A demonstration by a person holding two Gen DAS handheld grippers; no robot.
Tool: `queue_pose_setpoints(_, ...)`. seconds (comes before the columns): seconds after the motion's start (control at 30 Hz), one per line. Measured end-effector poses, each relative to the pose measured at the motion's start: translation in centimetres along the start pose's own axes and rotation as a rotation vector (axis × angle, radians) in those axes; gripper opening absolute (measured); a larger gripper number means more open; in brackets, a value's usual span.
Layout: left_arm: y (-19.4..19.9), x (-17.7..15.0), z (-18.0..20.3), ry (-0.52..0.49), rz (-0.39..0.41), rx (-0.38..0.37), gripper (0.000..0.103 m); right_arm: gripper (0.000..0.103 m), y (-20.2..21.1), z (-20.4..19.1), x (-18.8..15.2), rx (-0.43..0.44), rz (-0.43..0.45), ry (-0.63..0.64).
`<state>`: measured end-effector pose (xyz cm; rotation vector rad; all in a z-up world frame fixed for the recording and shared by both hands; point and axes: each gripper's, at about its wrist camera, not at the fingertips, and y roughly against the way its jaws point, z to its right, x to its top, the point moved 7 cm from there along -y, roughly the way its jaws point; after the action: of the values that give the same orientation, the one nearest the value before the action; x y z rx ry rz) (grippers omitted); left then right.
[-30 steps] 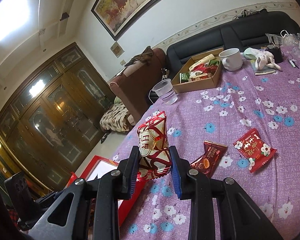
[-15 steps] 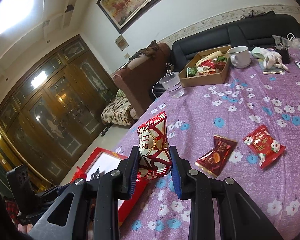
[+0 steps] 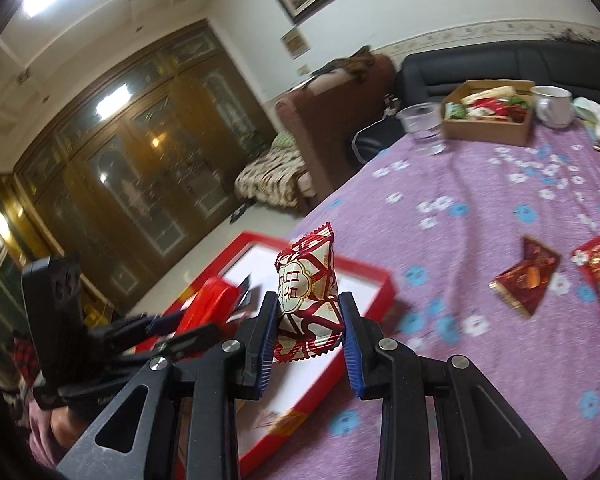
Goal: Organize snacks
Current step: 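Carry both packages over the tray and open both tools to drop them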
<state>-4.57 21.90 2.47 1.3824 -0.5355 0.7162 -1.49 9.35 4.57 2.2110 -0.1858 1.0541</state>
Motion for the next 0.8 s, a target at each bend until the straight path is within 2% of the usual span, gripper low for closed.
queue_pose_setpoints(0.2, -0.4, -0.4, -0.3, 0.01, -0.011, 0.007, 0.045, 0.031, -1.6, -2.2, -1.7, 0.015, -0.059, 0.061)
queue_pose_setpoints(0.47, -0.6, -0.5, -0.8, 0.038, -0.016, 0.019, 0.045, 0.033, -2.4, -2.3, -2.8, -0.006, -0.108, 0.073)
queue_pose_setpoints(0.53, -0.7, -0.5, -0.9, 0.038, -0.018, 0.022, 0.049, 0.039, -2.4, -1.9, -2.6, -0.01, -0.109, 0.056)
queue_pose_setpoints(0.6, -0.8, -0.6, -0.9, 0.037, -0.022, 0.031, 0.057, 0.054, -2.3, -1.0, -2.4, -0.022, -0.106, 0.016)
queue_pose_setpoints(0.7, -0.7, -0.5, -0.8, 0.024, -0.015, 0.053, 0.059, 0.058, -2.1, 0.5, -1.9, -0.052, -0.094, -0.044)
queue_pose_setpoints(0.73, -0.6, -0.4, -0.8, 0.013, -0.01, 0.07, 0.065, 0.058, -2.0, 1.1, -1.8, -0.058, -0.088, -0.07)
queue_pose_setpoints(0.8, -0.4, -0.2, -0.6, -0.009, 0.005, 0.096, 0.075, 0.064, -1.9, 2.2, -1.5, -0.076, -0.079, -0.114)
